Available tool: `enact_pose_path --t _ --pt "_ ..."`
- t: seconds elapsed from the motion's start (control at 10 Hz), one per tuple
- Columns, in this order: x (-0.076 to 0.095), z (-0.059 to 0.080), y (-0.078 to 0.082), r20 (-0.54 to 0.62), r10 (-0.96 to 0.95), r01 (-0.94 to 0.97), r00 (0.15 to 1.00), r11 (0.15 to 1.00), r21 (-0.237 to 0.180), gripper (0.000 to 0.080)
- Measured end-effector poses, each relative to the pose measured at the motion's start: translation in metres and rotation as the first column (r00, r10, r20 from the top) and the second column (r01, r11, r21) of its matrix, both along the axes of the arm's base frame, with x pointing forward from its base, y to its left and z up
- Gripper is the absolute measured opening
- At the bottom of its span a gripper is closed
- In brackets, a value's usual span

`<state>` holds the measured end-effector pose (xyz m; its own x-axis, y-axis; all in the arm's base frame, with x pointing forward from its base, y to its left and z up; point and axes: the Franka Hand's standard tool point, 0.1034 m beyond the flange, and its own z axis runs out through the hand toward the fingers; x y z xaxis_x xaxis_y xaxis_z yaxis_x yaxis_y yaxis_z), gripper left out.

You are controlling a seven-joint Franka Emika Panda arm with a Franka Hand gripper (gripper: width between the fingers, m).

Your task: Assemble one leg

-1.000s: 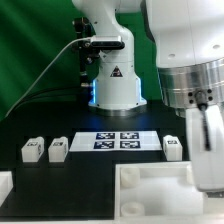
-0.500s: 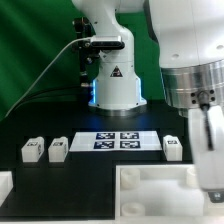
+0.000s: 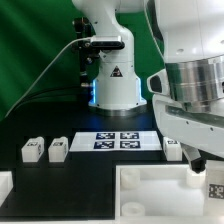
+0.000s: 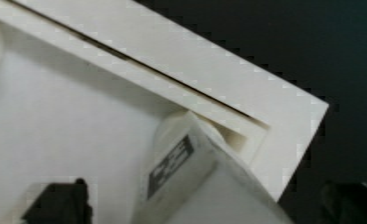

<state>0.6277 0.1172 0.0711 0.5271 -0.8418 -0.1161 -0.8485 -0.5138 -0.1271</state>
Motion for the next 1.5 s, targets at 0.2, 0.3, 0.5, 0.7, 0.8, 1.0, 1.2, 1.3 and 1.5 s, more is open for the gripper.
enact_pose_path --t 0.2,0.3,0.5,0.7,0.8,1.0,1.2,1.3,1.5 --pt "0.0 -0.001 0.007 0.029 0.438 -0.433 0.898 0.896 -0.102 0.0649" --pt "0.002 -0.005 0.006 0.048 0.557 -0.548 0.829 0.827 -0.124 0.0649" --pt "0.003 -0.007 0.004 0.054 0.598 -0.588 0.8 0.798 -0.135 0.0649" --pt "0.003 -0.007 0.004 0.052 0.579 -0.569 0.814 0.812 -0.133 0.038" --pt "0.002 -0.008 0.004 0.049 0.488 -0.48 0.871 0.869 -0.121 0.0292" --pt "0.003 -0.007 0.003 0.033 0.275 -0.271 0.961 0.958 -0.097 0.0292" --pt "0.008 -0.004 -0.003 -0.044 -0.039 0.036 0.998 0.998 -0.057 0.0292" --pt "0.009 -0.003 -0.004 -0.08 -0.232 0.23 0.969 0.972 -0.04 0.0292" --pt "0.009 -0.005 -0.001 -0.157 -0.622 0.628 0.767 0.778 -0.01 0.0292"
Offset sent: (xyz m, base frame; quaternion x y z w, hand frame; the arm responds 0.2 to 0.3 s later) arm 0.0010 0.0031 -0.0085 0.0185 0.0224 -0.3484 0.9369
